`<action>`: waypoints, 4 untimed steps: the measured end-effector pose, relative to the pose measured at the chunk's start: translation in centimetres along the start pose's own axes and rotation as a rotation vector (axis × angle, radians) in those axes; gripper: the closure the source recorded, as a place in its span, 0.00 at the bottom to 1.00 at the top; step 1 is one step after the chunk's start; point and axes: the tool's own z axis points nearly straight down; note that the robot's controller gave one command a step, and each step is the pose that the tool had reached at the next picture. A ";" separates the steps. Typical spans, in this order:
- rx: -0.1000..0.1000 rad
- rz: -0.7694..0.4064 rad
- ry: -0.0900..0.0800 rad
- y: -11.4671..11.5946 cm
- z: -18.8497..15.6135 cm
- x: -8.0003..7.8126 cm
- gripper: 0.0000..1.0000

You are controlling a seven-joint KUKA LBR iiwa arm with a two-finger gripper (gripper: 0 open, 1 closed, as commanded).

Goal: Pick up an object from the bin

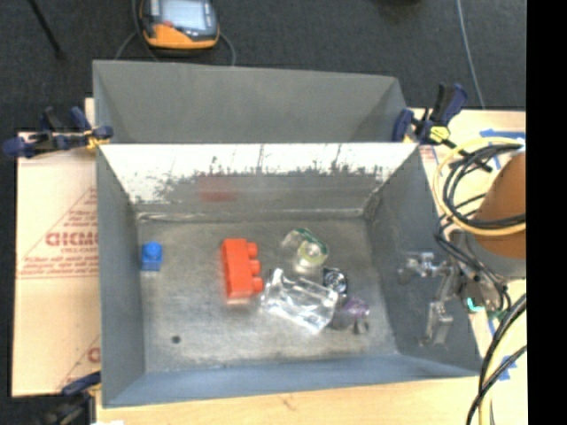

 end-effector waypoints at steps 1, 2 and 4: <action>-0.002 -0.180 -0.004 6.0 7.4 -3.1 0.00; 0.001 -0.175 -0.009 8.0 9.7 -3.3 0.00; 0.004 -0.192 -0.016 8.9 -13.5 -1.2 1.00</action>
Offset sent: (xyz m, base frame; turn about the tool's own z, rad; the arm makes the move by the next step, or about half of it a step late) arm 0.0302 0.0593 -0.0729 -0.1794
